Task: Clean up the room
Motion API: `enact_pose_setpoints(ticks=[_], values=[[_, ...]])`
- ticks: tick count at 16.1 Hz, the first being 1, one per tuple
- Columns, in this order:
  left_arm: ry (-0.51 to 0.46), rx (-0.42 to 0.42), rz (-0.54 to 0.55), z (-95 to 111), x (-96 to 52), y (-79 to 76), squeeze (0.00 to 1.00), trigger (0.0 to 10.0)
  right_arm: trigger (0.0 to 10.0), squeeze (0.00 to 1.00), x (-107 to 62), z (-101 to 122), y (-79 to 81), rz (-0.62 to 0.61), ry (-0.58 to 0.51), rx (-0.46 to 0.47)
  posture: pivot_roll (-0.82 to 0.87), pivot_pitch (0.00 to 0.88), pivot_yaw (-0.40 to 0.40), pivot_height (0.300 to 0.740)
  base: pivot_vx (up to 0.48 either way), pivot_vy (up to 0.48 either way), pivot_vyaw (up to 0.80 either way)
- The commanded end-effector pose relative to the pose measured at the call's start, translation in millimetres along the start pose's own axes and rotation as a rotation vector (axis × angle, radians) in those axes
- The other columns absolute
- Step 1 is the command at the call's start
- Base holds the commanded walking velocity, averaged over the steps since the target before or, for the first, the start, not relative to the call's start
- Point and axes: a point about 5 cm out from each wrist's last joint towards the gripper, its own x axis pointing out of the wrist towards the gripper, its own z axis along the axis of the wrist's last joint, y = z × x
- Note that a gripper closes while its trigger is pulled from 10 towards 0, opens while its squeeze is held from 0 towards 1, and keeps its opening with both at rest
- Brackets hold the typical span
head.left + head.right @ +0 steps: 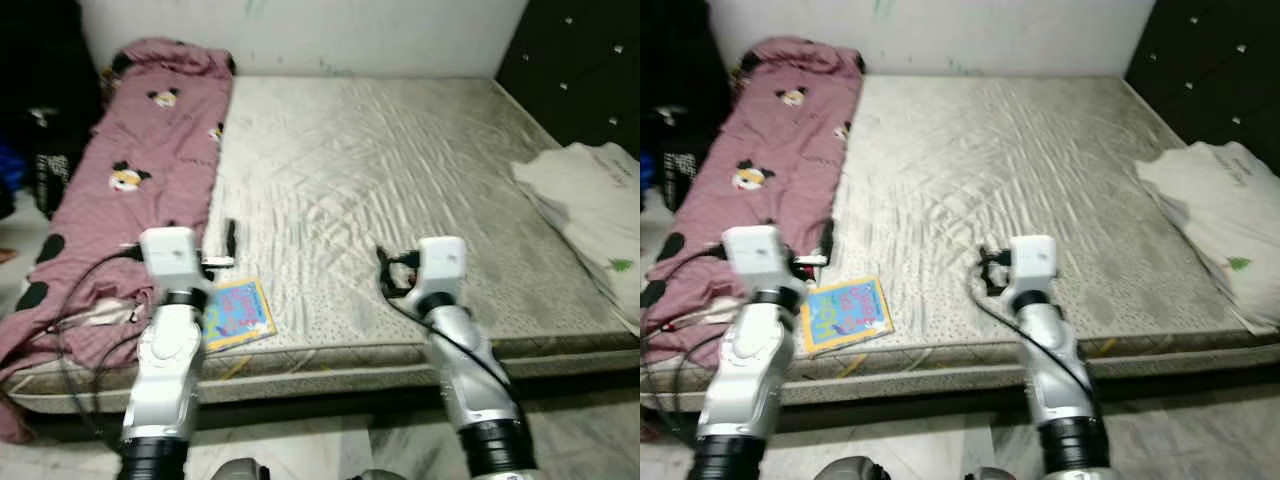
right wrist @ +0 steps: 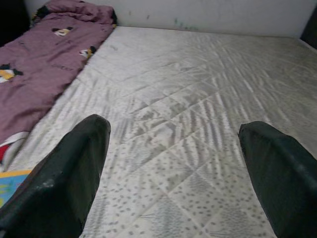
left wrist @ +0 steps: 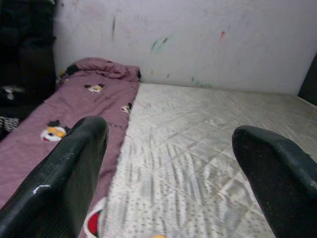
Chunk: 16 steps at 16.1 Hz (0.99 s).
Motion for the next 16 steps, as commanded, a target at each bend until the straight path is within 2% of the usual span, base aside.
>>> enact_pose_setpoints(ticks=[1,12,16], values=[[-0.018,-0.014,-0.022,3.6,0.9,-4.5,0.0,10.0,10.0,0.0,1.7,4.4,-4.7,-0.009,-0.014,-0.009,0.02,0.0,-0.016,0.74,0.311,0.0,0.0],[-0.019,-0.014,-0.03,4.6,1.7,-4.8,0.0,10.0,10.0,0.0,2.8,5.4,-4.3,-0.012,-0.016,-0.001,0.02,0.0,-0.014,0.74,0.343,0.0,0.0],[0.012,0.009,-0.007,0.2,3.1,-4.6,0.0,10.0,10.0,0.0,2.9,4.6,-4.5,-0.013,-0.014,0.002,0.02,0.0,-0.013,0.74,0.064,0.0,0.0]])
